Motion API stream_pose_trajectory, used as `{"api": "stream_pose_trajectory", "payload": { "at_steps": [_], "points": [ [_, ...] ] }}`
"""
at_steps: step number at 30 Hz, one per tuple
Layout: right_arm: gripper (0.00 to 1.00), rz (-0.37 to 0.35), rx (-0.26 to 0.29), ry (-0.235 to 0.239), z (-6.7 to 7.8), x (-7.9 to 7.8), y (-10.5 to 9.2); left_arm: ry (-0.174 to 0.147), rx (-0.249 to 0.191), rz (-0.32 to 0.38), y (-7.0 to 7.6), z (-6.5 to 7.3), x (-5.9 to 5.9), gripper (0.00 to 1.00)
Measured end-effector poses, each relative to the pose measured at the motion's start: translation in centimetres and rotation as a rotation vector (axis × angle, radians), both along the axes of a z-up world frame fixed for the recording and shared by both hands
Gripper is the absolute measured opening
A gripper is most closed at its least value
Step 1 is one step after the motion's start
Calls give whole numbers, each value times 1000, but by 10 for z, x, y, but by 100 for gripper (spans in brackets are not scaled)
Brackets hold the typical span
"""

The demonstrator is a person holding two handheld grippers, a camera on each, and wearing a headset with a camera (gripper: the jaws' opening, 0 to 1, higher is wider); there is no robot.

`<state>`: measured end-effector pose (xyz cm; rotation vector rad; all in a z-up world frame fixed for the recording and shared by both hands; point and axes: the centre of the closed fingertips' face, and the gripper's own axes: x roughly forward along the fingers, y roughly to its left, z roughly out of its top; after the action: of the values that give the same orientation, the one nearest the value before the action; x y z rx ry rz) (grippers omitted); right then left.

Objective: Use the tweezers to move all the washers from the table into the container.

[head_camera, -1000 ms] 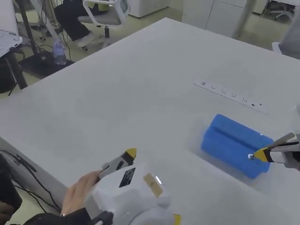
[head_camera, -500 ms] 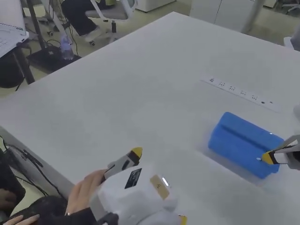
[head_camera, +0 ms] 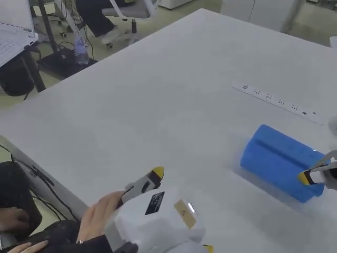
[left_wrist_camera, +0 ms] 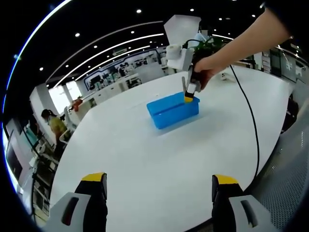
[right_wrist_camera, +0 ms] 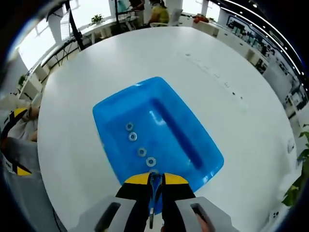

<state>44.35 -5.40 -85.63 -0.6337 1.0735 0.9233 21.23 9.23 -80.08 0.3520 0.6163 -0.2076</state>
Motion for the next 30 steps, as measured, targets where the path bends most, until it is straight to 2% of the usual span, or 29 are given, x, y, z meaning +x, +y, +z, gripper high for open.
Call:
{"api": "stream_pose_trajectory", "payload": {
  "at_steps": [2,7,14,18,22,25,30],
  "points": [
    [4,13,-11,-4,-2,1,1,1,2,0,0,0,0,92],
    [5,24,-40,21,-8,-1,1,5,5,-1,0,-1,0,92],
    [5,34,-29,16,-4,-2,2,7,6,1,0,-1,-1,92],
    [5,28,1,-6,11,-4,3,6,6,3,1,-1,-1,92],
    [4,26,44,-38,32,-10,2,3,6,1,1,0,-1,92],
    [4,30,81,-61,52,-23,1,0,6,0,0,0,-1,92],
    [4,71,117,-76,73,-49,1,-10,-5,-1,0,3,0,92]
  ]
}}
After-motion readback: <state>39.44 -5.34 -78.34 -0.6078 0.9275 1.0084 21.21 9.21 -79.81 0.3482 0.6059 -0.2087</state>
